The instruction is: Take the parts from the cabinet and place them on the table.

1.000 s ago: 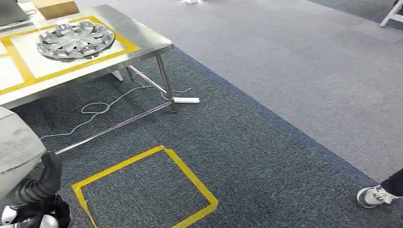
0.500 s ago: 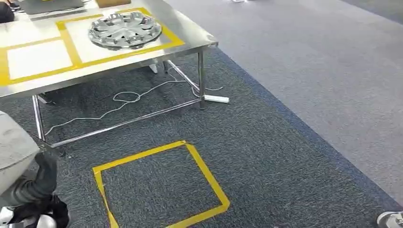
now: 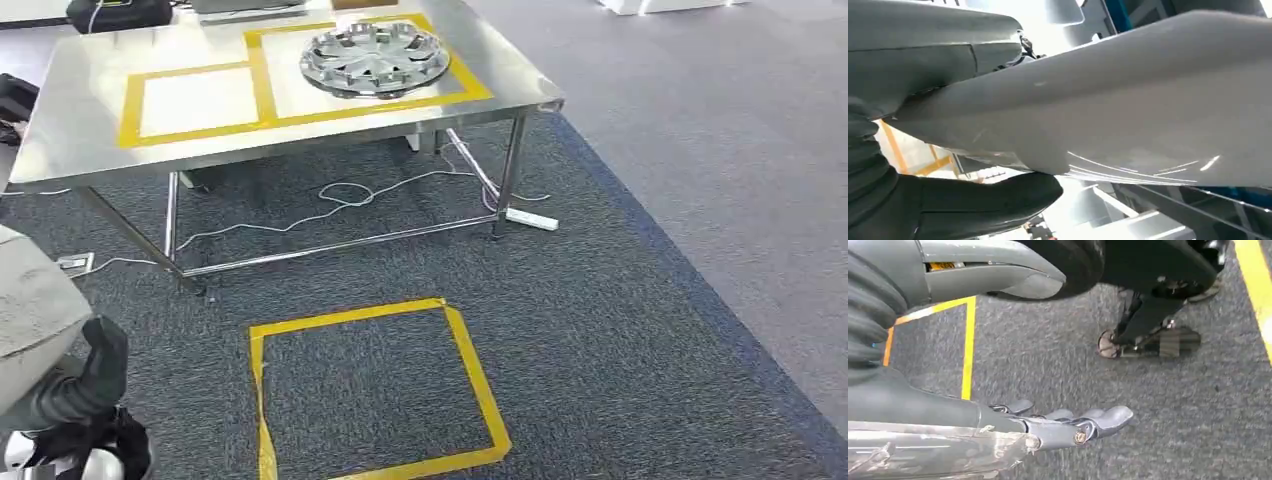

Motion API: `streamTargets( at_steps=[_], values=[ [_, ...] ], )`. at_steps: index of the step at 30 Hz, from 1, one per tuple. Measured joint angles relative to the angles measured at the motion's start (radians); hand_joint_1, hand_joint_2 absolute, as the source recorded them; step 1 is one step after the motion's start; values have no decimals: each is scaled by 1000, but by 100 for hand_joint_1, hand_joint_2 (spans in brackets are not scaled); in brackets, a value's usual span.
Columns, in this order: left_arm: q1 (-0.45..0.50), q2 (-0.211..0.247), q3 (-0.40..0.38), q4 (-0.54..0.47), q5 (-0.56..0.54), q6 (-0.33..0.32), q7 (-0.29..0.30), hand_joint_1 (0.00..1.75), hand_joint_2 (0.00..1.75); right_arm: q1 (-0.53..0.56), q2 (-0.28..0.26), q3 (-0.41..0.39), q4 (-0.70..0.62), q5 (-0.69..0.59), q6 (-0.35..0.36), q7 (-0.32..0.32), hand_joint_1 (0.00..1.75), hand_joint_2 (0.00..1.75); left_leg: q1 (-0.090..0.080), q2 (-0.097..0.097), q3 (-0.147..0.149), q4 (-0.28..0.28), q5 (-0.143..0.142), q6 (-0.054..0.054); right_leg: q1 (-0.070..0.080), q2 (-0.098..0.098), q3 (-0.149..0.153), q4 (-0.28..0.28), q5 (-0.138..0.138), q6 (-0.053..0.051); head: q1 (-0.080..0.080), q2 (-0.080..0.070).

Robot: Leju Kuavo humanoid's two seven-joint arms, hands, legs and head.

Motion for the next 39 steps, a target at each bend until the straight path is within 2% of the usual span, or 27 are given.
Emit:
streamTargets(
  at_steps=[1,2,3,4,5,6,7,8,10,11,12,13,14,15,17,18,20,23,27,35,39],
  values=[
    [2,0,0,0,-1,0,0,175,175,-1,1,0,0,0,0,0,0,175,0,25,-1,7,-4,-1,-6,-17,2,-8,6,-9,0,0],
    [-1,0,0,0,-1,0,0,175,175,0,1,0,0,0,0,0,0,175,-8,90,-15,36,-29,-5,-5,-28,4,-11,6,-15,-9,0],
    [-5,0,-1,0,-1,0,0,175,175,1,1,0,0,0,0,0,0,175,-7,123,-49,102,-70,-9,-3,-43,4,-11,5,-19,-14,0],
    [-5,-1,-2,0,-1,0,0,175,175,3,1,0,0,0,0,1,0,175,-5,139,-91,188,-112,-13,-1,-57,3,-11,4,-20,-13,0],
    [-4,-1,-3,0,-1,0,0,175,175,5,1,0,0,0,-1,1,0,175,-4,145,-131,269,-143,-15,0,-73,3,-10,2,-22,-13,0],
    [-3,-1,-3,0,-1,0,0,175,175,6,1,0,0,0,-1,1,0,175,-4,146,-154,315,-152,-17,0,-85,2,-10,1,-22,-13,0],
    [-3,-1,-3,1,-1,0,0,175,175,5,1,0,0,0,-1,1,0,175,-4,146,-153,313,-139,-18,0,-95,3,-10,1,-21,-13,0],
    [-3,-1,-3,1,-1,0,0,175,175,3,1,0,0,0,-1,1,0,175,-4,147,-129,269,-106,-17,0,-100,4,-10,-1,-19,-13,0],
    [-3,-1,-3,1,-1,0,0,175,175,-2,1,0,0,-1,0,0,0,175,-4,155,-28,91,-23,-12,0,-111,10,-10,-4,-14,-13,0],
    [-3,-1,-3,1,-1,0,0,175,175,-2,1,0,0,-1,-1,-1,0,175,-5,168,15,21,-14,-8,3,-114,12,-9,-6,-9,-14,0],
    [-4,-2,-3,1,-2,0,0,175,175,-3,1,0,0,-1,-1,-2,0,175,-8,167,21,4,-22,-2,10,-113,8,-2,-11,-2,-15,0],
    [-2,-2,-3,1,-2,0,0,175,175,-3,0,0,0,-1,-2,-2,0,175,-4,166,20,1,-15,-2,12,-114,3,-2,-13,-6,-9,0],
    [-2,-2,-3,1,-2,0,0,175,175,-3,0,0,0,-1,-2,-2,0,175,-4,165,21,2,-19,-4,13,-112,0,-4,-19,-28,-12,0],
    [-2,0,-1,1,-3,0,0,175,175,-2,0,0,0,-1,-2,-2,0,175,-6,165,21,2,-20,-2,13,-113,2,-7,-17,-32,-10,0],
    [-2,-1,-1,1,-3,0,0,175,175,-2,0,0,0,-1,-2,-2,0,175,-8,165,21,2,-20,1,11,-113,5,-15,-6,-16,-10,0],
    [-2,-1,0,1,-3,0,0,175,175,-2,0,0,0,-2,-2,-2,0,175,-8,165,21,2,-20,3,11,-113,7,-19,-5,-11,-11,0],
    [-2,-1,0,1,-3,0,0,175,175,-1,0,0,0,-2,-2,-3,0,175,-9,165,21,2,-21,11,10,-112,10,-23,-3,-3,-11,0],
    [-2,-1,0,1,-3,0,0,175,175,-1,0,0,0,-2,-5,-4,0,175,-11,165,21,3,-22,12,9,-112,15,-24,-1,4,-11,0],
    [-2,-1,0,1,-3,0,0,175,175,0,0,0,0,-1,-5,-4,0,175,-11,165,20,3,-20,15,9,-112,19,-24,0,8,-11,0],
    [-2,-1,-1,1,-3,0,0,175,175,-1,0,0,0,0,-6,-4,0,175,-8,165,20,3,-18,13,11,-112,18,-23,0,8,-11,0],
    [-2,-1,-1,1,-3,0,0,175,175,-1,0,0,0,3,-10,-2,0,175,-11,165,20,4,-20,16,8,-112,18,-24,1,12,-12,0]
  ],
)
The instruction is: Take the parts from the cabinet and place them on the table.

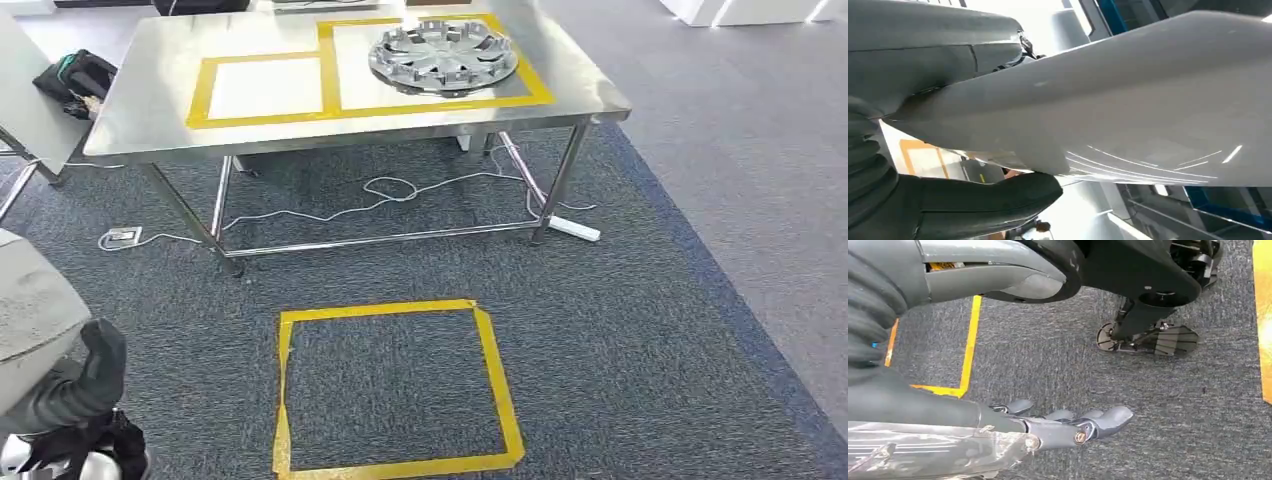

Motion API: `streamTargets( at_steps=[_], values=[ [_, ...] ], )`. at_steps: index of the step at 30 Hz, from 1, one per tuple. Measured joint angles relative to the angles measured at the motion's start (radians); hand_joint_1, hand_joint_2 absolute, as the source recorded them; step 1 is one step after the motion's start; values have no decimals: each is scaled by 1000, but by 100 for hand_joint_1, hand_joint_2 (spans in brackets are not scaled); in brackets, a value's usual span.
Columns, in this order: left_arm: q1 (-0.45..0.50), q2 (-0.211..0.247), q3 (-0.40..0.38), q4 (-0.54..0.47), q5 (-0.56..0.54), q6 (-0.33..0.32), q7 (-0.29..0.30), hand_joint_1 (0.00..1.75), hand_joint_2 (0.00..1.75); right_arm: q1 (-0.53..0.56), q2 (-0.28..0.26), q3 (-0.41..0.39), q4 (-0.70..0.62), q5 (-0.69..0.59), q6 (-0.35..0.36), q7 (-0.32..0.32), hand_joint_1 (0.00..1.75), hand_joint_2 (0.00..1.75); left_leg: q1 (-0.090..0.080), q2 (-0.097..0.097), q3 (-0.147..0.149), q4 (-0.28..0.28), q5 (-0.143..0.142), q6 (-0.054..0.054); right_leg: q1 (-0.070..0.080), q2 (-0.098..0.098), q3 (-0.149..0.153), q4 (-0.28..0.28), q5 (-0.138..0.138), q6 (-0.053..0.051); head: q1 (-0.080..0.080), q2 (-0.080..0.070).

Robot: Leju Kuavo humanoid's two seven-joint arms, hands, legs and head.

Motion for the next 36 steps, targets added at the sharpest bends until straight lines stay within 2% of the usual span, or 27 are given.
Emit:
streamTargets(
  at_steps=[5,6,7,8,10,11,12,13,14,15,16,17,18,21,22,23,24,26,27,28,29,31,32,33,34,35,36],
  values=[
    [0,0,0,0,0,0,0,175,175,-2,0,0,0,0,-8,0,0,175,-11,-2,-5,1,-3,14,-10,-6,3,-3,1,12,0,0],
    [0,0,0,0,0,0,0,175,175,-4,0,0,0,0,-8,0,0,175,-7,-7,0,-9,1,20,-6,-11,6,-5,-2,18,-1,0],
    [1,0,0,0,0,0,0,175,175,-3,0,0,0,1,-8,0,0,175,2,-11,7,-17,8,25,-10,1,-1,6,-10,21,0,0],
    [-1,0,0,0,-2,0,0,175,175,-4,0,0,0,0,-8,0,0,175,6,-15,8,-17,8,29,-7,20,-18,46,-40,21,5,0],
    [0,0,1,0,-2,0,0,175,175,-3,0,0,0,0,-9,0,0,175,7,-26,7,-17,8,31,-10,39,-101,222,-124,24,10,0],
    [0,0,2,0,-3,0,0,175,175,-1,0,0,0,0,-8,0,0,175,7,-34,6,-17,8,31,-11,39,-141,301,-152,27,11,0],
    [2,0,2,0,-3,0,0,175,175,2,0,0,0,0,-8,0,0,175,7,-45,6,-17,8,30,-12,39,-160,331,-152,28,10,0],
    [2,0,2,0,-3,0,0,175,175,3,0,0,0,0,-8,0,0,175,9,-55,7,-16,8,29,-14,39,-155,315,-129,29,10,0],
    [2,0,2,0,-3,0,0,175,175,3,0,0,0,0,-8,1,0,175,11,-67,8,-16,8,24,-16,41,-130,257,-90,31,10,0],
    [2,0,2,0,-3,0,0,175,175,3,0,0,0,0,-8,0,0,175,16,-81,9,-14,7,16,-20,51,-82,155,-36,33,10,0],
    [1,0,2,0,-3,0,0,175,175,2,0,0,0,0,-8,0,0,175,20,-91,10,-10,4,8,-27,75,-34,61,5,38,11,0],
    [1,0,2,0,-3,0,0,175,175,3,0,0,0,0,-8,1,0,175,16,-99,6,-5,2,-2,-33,127,-13,18,-12,44,12,0],
    [1,0,2,0,-4,0,0,175,175,2,1,0,1,0,-7,1,0,175,16,-108,0,1,2,-8,-31,119,-15,14,-11,28,11,0],
    [5,0,1,0,-5,0,0,175,175,1,1,0,1,0,-6,2,0,175,24,-135,-7,-10,14,-30,-22,92,-10,26,-10,3,12,0],
    [6,0,1,0,-6,0,0,175,175,0,1,0,1,0,-8,2,0,175,25,-109,-8,-3,8,-32,-26,79,-8,20,-7,-8,11,0],
    [3,0,1,0,-6,0,0,175,175,0,1,0,1,0,-8,2,0,175,17,-53,-23,30,-14,-34,-25,69,-7,20,-8,-15,2,0],
    [0,0,1,0,-6,0,0,175,175,1,1,0,1,0,-8,2,0,175,17,-32,-57,95,-51,-36,-22,59,-8,20,-9,-20,-1,0],
    [1,0,0,0,-6,0,0,175,175,5,1,0,1,0,-8,3,0,175,17,-21,-138,258,-121,-37,-16,32,-9,20,-11,-25,0,0],
    [1,0,0,1,-6,0,0,175,175,6,1,0,1,0,-8,4,0,175,17,-21,-165,309,-133,-37,-14,24,-10,20,-12,-27,-1,0],
    [2,0,0,1,-6,0,0,175,175,5,1,0,1,-1,-8,4,0,175,17,-21,-164,307,-118,-36,-12,15,-9,20,-12,-27,0,0],
    [2,0,0,1,-6,0,0,175,175,3,1,0,1,-2,-7,4,0,175,16,-21,-141,263,-83,-32,-11,10,-8,20,-13,-27,0,0],
    [2,0,0,1,-6,0,0,175,175,-1,1,0,1,-5,-7,3,0,175,12,-13,-51,99,-2,-21,-10,3,-3,20,-15,-24,0,0],
    [2,0,0,1,-6,0,0,175,175,-2,1,0,1,-5,-7,3,0,175,8,7,-10,26,7,-14,-9,2,-1,20,-17,-20,-1,0],
    [0,0,0,1,-6,0,0,175,175,-2,1,0,1,-5,-7,3,0,175,4,10,-2,3,-4,-12,0,3,-5,27,-21,-13,0,0],
    [2,0,0,1,-6,0,0,175,175,-1,1,0,1,-5,-7,3,0,175,7,9,-4,2,2,-12,1,1,-7,25,-21,-11,5,0],
    [3,-1,0,1,-6,0,0,175,175,0,0,0,1,-6,-7,2,0,175,7,8,-4,1,2,-20,2,2,-16,23,-22,-33,2,0],
    [4,0,1,1,-6,0,0,175,175,0,0,0,1,-7,-7,1,0,175,5,7,-3,1,2,-18,2,0,-13,21,-22,-38,4,0]
  ],
)
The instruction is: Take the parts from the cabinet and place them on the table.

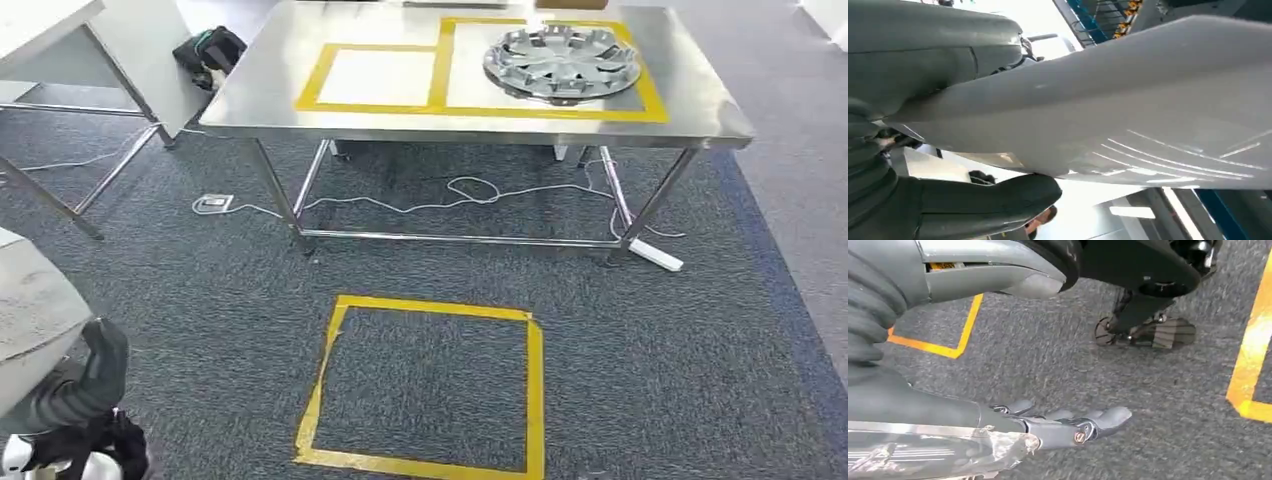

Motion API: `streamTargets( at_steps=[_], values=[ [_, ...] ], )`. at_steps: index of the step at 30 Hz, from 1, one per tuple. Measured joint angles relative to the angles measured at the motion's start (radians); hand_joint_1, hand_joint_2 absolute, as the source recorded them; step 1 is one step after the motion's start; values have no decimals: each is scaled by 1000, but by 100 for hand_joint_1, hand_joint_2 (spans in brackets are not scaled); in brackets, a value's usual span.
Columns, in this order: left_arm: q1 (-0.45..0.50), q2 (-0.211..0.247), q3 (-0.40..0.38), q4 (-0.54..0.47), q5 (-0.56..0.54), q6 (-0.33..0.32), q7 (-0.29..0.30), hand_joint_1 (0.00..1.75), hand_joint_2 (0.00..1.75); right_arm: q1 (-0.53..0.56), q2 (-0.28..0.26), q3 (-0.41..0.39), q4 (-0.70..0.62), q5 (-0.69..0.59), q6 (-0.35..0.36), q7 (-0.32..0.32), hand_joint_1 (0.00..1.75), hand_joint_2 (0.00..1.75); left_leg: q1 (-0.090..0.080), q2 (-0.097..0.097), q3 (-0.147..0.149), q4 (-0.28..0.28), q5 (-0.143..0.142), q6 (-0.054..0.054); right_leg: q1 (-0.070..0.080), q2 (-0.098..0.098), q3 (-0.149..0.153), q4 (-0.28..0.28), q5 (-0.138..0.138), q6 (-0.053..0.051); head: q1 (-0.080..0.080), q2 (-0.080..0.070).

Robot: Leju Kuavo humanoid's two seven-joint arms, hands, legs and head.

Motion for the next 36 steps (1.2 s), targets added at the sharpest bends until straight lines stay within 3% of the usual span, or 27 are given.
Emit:
streamTargets(
  at_steps=[5,8,10,27,32,36],
  values=[
    [0,0,1,0,0,0,0,175,175,0,0,0,0,-2,0,-5,0,175,-2,-1,0,1,-3,13,-2,0,9,-18,10,18,-1,0],
    [0,0,1,0,2,0,0,175,175,0,0,0,0,-3,0,-5,0,175,-3,-1,0,1,-3,15,-3,0,12,-21,12,31,-1,0],
    [0,0,1,0,2,0,0,175,175,0,0,0,0,-3,0,-5,0,175,-4,-1,-1,1,-2,16,-4,0,17,-21,14,34,-1,0],
    [-1,11,-10,2,45,-1,0,175,175,0,0,0,0,-5,1,-10,0,175,1,-1,0,1,1,15,0,1,14,-21,14,36,-1,0],
    [-37,24,-53,18,47,-3,0,175,175,-5,-16,-4,-2,-26,-3,-100,0,175,0,-1,0,1,1,15,0,1,11,-21,14,36,-1,0],
    [-53,24,-79,33,86,-3,0,175,175,-2,-43,-5,-5,-22,-11,-95,0,175,-1,-1,0,1,1,16,-1,1,11,-21,15,37,-2,0]
  ],
)
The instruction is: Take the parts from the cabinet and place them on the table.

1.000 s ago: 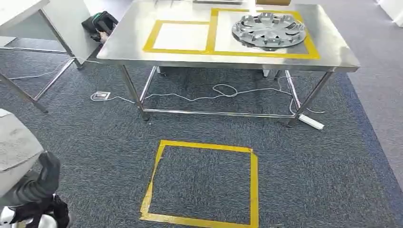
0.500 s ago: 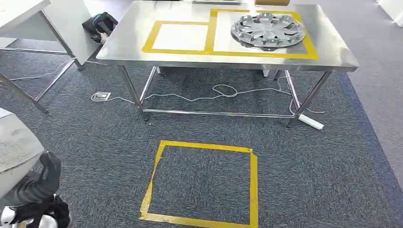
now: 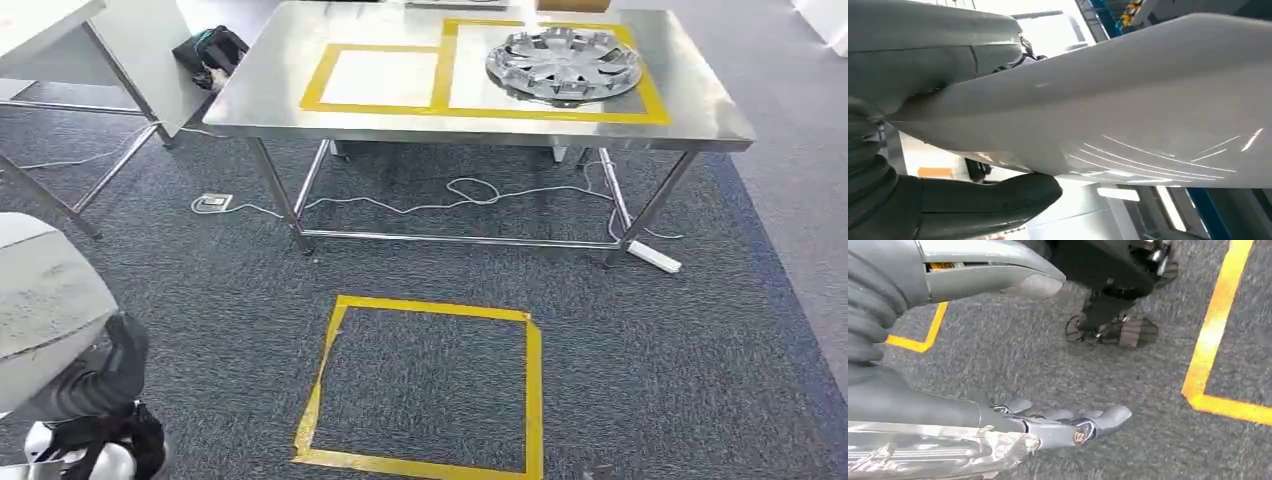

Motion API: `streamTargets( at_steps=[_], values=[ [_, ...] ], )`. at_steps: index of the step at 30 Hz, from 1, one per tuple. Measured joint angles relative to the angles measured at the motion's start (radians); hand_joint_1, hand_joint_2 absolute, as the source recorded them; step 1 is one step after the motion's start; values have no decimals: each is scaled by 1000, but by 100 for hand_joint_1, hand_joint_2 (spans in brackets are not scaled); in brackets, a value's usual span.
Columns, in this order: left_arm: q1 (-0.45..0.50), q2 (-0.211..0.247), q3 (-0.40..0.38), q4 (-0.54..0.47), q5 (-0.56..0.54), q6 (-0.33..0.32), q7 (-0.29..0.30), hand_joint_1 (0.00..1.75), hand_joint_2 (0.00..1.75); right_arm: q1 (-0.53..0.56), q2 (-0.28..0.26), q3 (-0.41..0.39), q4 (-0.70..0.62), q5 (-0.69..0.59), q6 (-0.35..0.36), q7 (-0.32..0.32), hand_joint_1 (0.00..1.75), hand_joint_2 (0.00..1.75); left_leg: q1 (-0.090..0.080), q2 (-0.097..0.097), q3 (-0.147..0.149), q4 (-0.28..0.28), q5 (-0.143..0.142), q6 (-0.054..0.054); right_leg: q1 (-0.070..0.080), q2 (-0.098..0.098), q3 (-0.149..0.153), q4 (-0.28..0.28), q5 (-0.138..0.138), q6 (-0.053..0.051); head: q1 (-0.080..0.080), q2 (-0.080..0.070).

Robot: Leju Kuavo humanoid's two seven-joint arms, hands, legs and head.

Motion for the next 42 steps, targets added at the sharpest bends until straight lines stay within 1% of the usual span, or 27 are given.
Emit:
streamTargets(
  at_steps=[3,5,6,8,10,17,20,21,24,30,32,34,36,37,40,41,42],
  values=[
    [6,-8,-5,13,9,0,0,175,175,14,-24,-2,-2,10,-8,48,0,175,0,0,0,0,0,0,0,0,6,0,0,0,0,0],
    [14,-14,-5,20,2,0,0,175,175,24,-32,-11,-3,6,-16,124,0,175,0,0,0,0,0,0,0,0,6,0,0,0,0,0],
    [17,-17,-5,22,-4,0,0,175,175,29,-37,-16,-5,5,-18,150,0,175,0,0,-1,0,0,0,0,0,6,0,0,0,0,0],
    [22,-23,-5,26,-13,0,0,175,175,36,-40,-27,-7,4,-28,189,0,175,0,0,-1,0,0,1,0,0,6,0,0,0,0,0],
    [24,-27,-5,29,-15,1,0,175,175,41,-41,-33,-8,4,-30,204,0,175,0,0,-1,0,0,1,0,0,6,0,0,0,0,0],
    [27,-34,-5,37,-16,1,0,175,175,41,-43,-40,-8,4,-32,209,0,175,1,0,0,0,0,1,1,0,-2,0,-1,0,1,0],
    [27,-35,-2,37,-16,1,0,175,175,41,-44,-46,-8,-2,-31,219,0,175,1,0,0,0,0,1,1,0,2,0,-1,0,0,0],
    [27,-35,2,37,-17,1,0,175,175,41,-44,-51,-8,-4,-24,212,0,175,1,0,-1,0,0,1,1,0,6,0,0,0,0,0],
    [27,-33,10,37,-31,2,0,175,175,39,-44,-55,-8,-9,-3,156,0,175,0,0,-1,0,1,1,1,0,7,0,0,1,0,0],
    [11,-32,15,38,-22,3,0,175,175,16,-45,-56,-8,-10,11,-45,0,175,1,0,0,0,1,1,1,0,6,0,0,1,0,0],
    [3,-32,15,38,-25,3,0,175,175,6,-45,-56,-8,-14,17,-67,0,175,1,0,0,0,1,1,1,0,4,0,0,1,0,0],
    [-1,-31,15,38,-28,3,0,175,175,0,-45,-55,-8,-11,21,-52,0,175,1,0,0,0,1,1,1,0,2,0,0,1,0,0],
    [-1,-31,15,38,-30,3,0,175,175,1,-45,-55,-7,-11,26,-14,0,175,0,0,-2,2,-1,3,0,-1,1,-2,1,2,0,0],
    [0,-30,15,38,-36,3,0,175,175,2,-40,-56,-7,-21,29,12,0,175,-4,0,-3,5,-4,13,-4,-2,7,-3,3,8,0,0],
    [3,-29,15,38,-45,3,0,175,175,4,-29,-72,-6,-39,30,76,0,175,-10,-1,-6,2,-6,21,-8,-5,8,-6,3,14,0,0],
    [3,-29,15,37,-45,3,0,175,175,3,-28,-75,-6,-39,29,92,0,175,-5,-3,3,-14,-2,27,-5,-8,15,-9,-1,20,-1,0],
    [4,-29,15,37,-45,3,0,175,175,6,-28,-76,-6,-39,28,104,0,175,0,-5,16,-27,4,30,-8,10,5,7,-10,21,3,0]
  ],
)
